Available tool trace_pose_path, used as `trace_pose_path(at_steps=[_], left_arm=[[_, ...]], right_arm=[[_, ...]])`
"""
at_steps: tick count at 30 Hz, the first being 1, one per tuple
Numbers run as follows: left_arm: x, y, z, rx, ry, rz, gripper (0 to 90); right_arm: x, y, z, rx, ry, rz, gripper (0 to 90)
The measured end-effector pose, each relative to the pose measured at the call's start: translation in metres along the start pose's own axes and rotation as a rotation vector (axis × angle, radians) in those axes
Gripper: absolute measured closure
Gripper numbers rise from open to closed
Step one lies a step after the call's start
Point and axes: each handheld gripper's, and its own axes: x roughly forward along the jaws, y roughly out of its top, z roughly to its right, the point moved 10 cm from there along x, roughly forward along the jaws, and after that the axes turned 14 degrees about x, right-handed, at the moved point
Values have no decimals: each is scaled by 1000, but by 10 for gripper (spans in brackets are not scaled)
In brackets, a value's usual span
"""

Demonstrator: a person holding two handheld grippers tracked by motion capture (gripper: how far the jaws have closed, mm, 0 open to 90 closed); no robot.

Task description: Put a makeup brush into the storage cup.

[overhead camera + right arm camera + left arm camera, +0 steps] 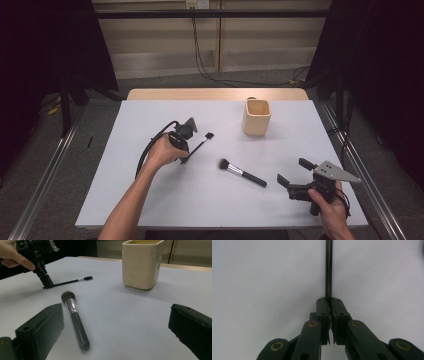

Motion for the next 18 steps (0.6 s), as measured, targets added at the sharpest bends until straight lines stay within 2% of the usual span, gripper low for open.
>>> trace_pose_path(at_steps=[8, 10, 11, 18], left_arm=[[-2, -4, -3, -6, -32, 64, 861], [-2, -3, -4, -40, -33, 86, 860], [-2, -4, -5, -43, -40, 90, 860], [-4, -3, -7, -45, -13, 131, 861]], right_arm=[[0, 0, 0, 4, -2, 0, 0], [0, 0, 1, 4, -4, -1, 0], [0, 0, 1, 5, -6, -1, 0], [0, 0, 2, 4, -10, 1, 0]])
